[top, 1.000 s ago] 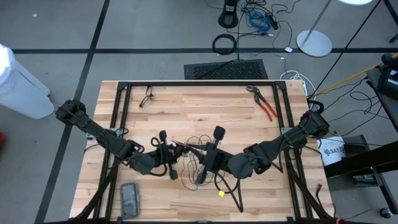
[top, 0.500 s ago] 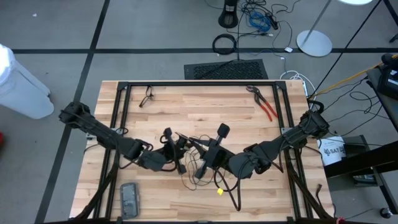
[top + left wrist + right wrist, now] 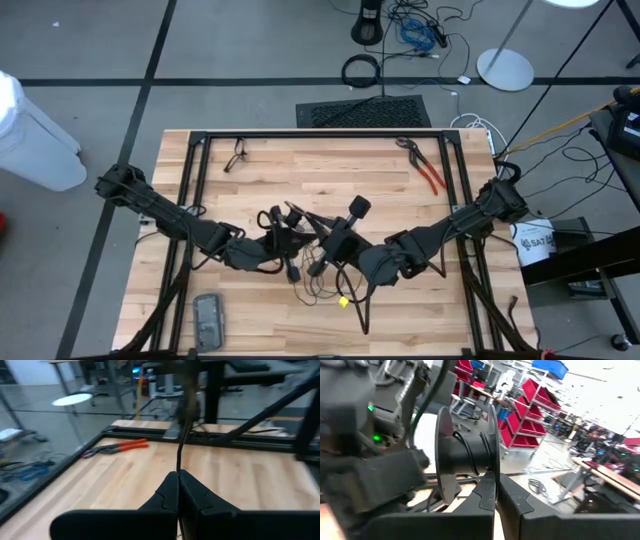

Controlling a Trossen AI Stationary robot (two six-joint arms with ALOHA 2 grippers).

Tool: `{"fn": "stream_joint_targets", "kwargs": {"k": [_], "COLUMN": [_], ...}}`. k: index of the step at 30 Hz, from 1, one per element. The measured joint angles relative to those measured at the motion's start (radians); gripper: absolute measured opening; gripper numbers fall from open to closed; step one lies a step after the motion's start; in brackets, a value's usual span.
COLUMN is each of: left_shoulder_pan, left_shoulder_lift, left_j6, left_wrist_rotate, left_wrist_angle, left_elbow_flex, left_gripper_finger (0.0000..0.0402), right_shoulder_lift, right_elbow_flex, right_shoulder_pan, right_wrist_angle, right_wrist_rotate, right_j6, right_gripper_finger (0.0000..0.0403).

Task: Coil cords
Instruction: Coil the black wire onto the spool

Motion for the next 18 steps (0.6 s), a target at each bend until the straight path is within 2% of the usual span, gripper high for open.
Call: {"fn": "stream_joint_targets", "kwargs": {"k": [11, 18], "left_shoulder_pan": [-0.003, -0.021], "left_shoulder_lift": [0.000, -0.028], "left_j6": [-0.027, -0.026], "left_wrist_rotate": [0.274, 0.300], "left_wrist_angle": [0.037, 0.032], "left_elbow_flex": [0.000, 0.000], "left_gripper_finger": [0.0001, 0.0004], "right_shoulder_lift": [0.005, 0.004], "right_elbow_flex": [0.000, 0.000], "right_shoulder_pan": [-0.022, -0.022], "right_wrist_angle": [-0.076, -0.106], "right_wrist_rotate": [0.029, 0.025], "right_j6": [0.017, 0.011], "right_gripper_finger": [0.0000, 0.0000]}}
